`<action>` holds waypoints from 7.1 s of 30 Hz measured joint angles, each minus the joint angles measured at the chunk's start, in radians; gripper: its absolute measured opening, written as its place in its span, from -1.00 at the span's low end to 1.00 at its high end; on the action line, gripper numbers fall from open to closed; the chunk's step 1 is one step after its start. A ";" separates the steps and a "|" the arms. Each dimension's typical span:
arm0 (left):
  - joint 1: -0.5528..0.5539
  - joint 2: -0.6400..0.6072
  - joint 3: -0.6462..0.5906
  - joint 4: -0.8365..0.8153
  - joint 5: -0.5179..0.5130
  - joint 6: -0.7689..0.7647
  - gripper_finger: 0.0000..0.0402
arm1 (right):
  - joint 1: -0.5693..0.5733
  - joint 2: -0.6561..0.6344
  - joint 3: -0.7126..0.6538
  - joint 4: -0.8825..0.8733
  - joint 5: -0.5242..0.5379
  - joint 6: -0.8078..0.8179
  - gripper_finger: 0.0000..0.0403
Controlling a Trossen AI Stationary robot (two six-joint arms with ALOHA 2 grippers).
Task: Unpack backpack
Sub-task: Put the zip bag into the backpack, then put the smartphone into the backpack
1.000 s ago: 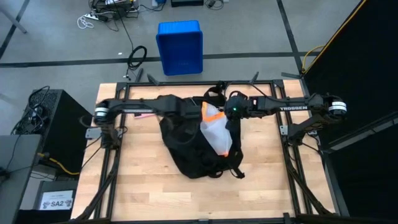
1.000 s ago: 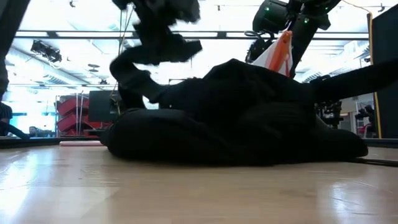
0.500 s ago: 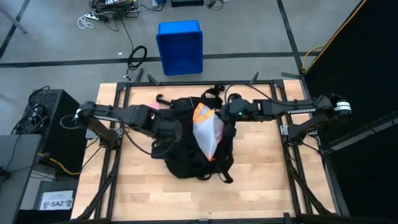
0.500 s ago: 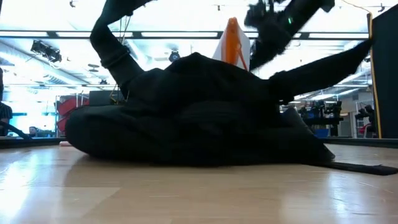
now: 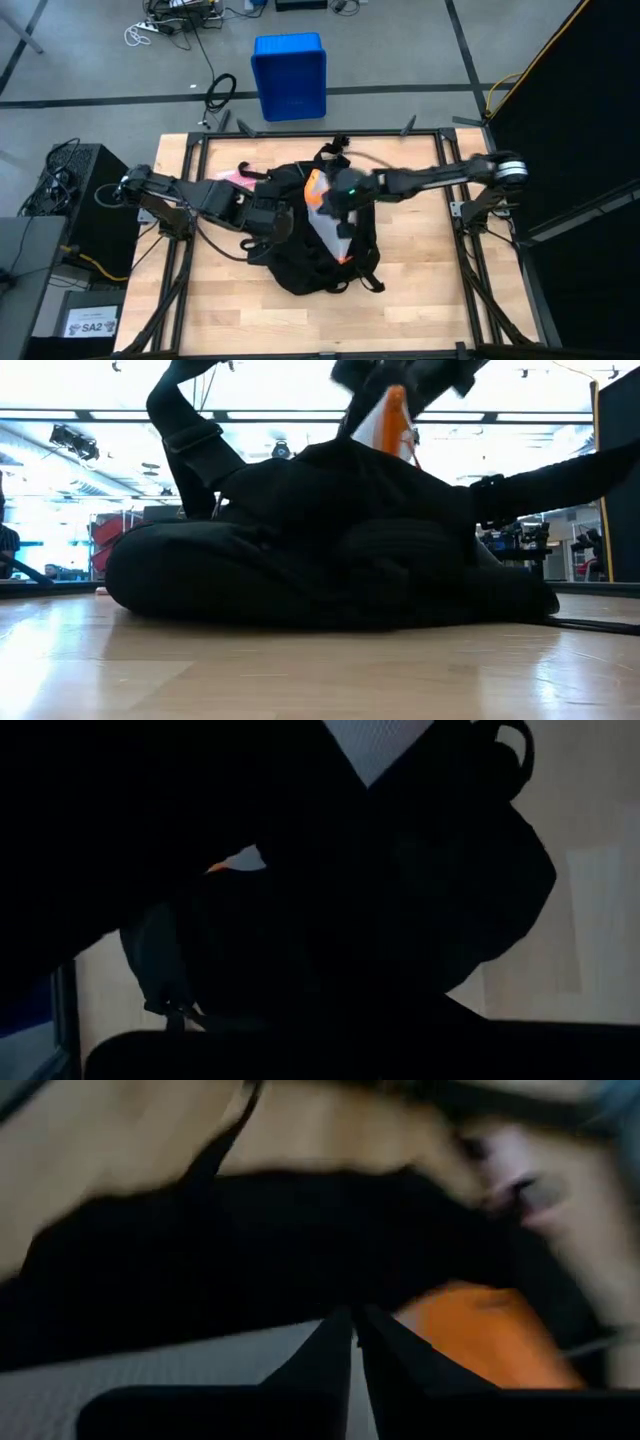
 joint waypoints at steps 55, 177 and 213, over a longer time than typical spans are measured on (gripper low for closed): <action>-0.341 -0.606 -1.157 1.195 -0.468 -0.368 -0.48 | 0.101 0.109 -0.134 -0.351 0.226 0.344 -1.00; 1.119 0.120 -0.696 0.362 0.185 0.543 0.32 | 0.055 0.019 -0.135 -0.311 0.269 0.239 -0.99; 0.429 0.264 -0.704 0.529 0.495 0.212 0.25 | 0.053 -0.058 -0.127 -0.291 0.301 0.218 -1.00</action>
